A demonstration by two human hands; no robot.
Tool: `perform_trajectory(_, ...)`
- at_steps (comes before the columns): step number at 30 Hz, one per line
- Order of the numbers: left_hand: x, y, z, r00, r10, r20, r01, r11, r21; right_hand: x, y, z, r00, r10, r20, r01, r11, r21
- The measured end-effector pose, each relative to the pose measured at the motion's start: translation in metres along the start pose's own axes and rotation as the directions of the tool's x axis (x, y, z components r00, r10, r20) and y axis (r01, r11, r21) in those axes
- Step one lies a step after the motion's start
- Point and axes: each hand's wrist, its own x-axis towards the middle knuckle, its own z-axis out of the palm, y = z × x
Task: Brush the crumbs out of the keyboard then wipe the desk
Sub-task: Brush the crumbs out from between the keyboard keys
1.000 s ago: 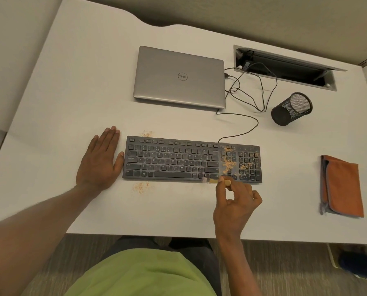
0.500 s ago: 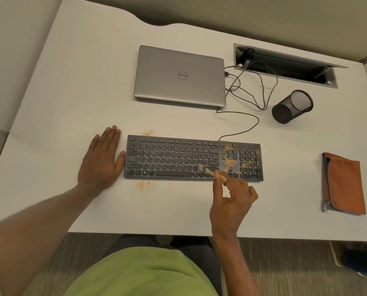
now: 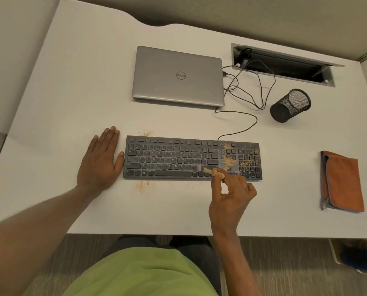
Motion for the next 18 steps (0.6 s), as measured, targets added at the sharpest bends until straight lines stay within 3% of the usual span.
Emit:
perform_trajectory(7,0.000,0.000,0.001,1.000,-0.003,0.000,0.003,1.000,0.005,-0.009,0.010,-0.001,0.998,-0.013,0.056,0.017,0.997,-0.074)
perform_trajectory(14,0.000,0.000,0.002,1.000,-0.004,-0.007,0.004,1.000,0.005,-0.007,0.008,-0.005,0.995,-0.001,0.099,-0.002,1.000,0.032)
perform_trajectory(18,0.000,-0.001,0.002,1.000,-0.004,0.002,0.004,1.000,0.009,-0.002,0.020,-0.010,0.996,0.036,0.082,-0.035,0.999,-0.017)
